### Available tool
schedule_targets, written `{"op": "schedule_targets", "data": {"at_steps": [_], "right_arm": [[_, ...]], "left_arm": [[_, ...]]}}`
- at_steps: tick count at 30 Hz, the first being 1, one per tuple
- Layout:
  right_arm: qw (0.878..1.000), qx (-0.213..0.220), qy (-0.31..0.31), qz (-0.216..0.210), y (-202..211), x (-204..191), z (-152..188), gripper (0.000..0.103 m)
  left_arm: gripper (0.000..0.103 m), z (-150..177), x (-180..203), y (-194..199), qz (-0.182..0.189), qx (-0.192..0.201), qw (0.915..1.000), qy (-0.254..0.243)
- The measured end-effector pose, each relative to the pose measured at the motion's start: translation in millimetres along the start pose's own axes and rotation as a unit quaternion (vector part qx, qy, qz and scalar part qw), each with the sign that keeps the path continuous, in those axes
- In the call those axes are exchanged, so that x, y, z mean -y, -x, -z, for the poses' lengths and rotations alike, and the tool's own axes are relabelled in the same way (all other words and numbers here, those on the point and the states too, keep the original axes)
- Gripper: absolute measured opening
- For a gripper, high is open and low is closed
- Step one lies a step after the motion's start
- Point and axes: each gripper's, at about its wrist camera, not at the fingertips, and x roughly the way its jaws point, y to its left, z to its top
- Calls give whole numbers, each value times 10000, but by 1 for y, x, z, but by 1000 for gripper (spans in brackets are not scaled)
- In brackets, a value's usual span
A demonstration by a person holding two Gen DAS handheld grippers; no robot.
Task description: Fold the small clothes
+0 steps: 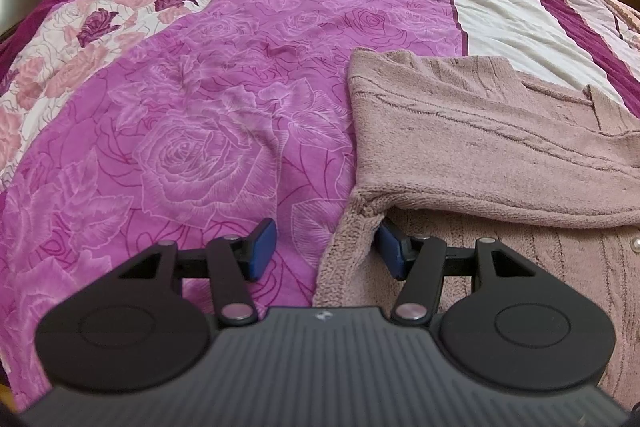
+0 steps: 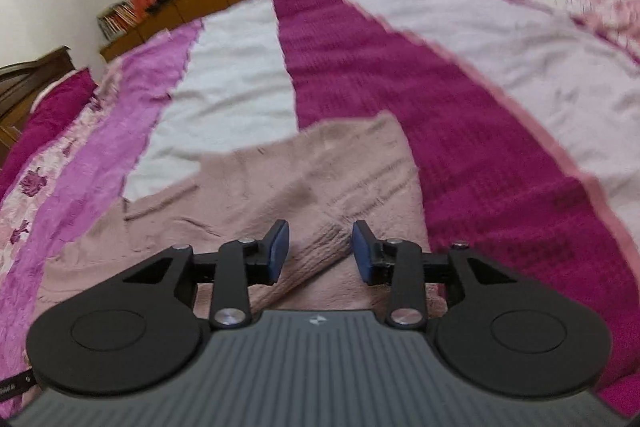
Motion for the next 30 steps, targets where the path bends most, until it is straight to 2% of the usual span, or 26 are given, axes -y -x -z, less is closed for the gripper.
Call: {"op": "schedule_targets", "data": {"at_steps": [1, 3, 4, 7, 9, 11, 15, 17, 19, 21, 23, 25, 27, 30], "right_arm": [[10000, -45, -23, -41, -4, 1, 0, 35], [9998, 39, 199, -66, -4, -2, -1, 12], [9994, 159, 307, -64, -1, -5, 0, 12], [9960, 692, 559, 40, 18, -11, 4, 12], [9945, 854, 590, 121, 24, -11, 7, 12], [9947, 830, 555, 239, 23, -9, 11, 12], [9982, 354, 366, 326, 7, 3, 22, 13], [9983, 350, 335, 308, 8, 4, 22, 13], [9984, 316, 307, 349, 11, 1, 18, 23], [9979, 467, 292, 327, 18, -4, 15, 26], [9973, 601, 374, 197, 23, -12, 11, 30], [9967, 631, 505, -34, 24, -23, 8, 38], [9953, 609, 707, -274, 19, -38, 9, 39], [9916, 561, 1101, -381, 7, -58, 15, 39]], "left_arm": [[58, 0, 0, 0, -8, 0, 10000, -7], [58, 0, 0, 0, -16, -1, 10000, -12], [58, 0, 1, 0, -12, -1, 10000, -11], [58, 0, 1, 0, -15, 0, 10000, -16], [58, 0, 0, 0, -15, 4, 10000, -17], [58, 0, 1, 1, -20, -2, 10000, -17], [58, 0, 1, 1, -21, -1, 10000, -19], [58, 0, 2, 1, -20, -3, 10000, -19], [58, 0, 2, 0, -25, -4, 10000, -25], [58, 0, 1, 0, -39, 5, 10000, -44], [58, 1, 3, 1, -64, 16, 10000, -75], [58, 1, 3, 1, -75, 25, 9999, -86], [58, 1, 3, 1, -72, 22, 9999, -78], [59, 1, 3, 1, -77, 21, 9999, -85]]}}
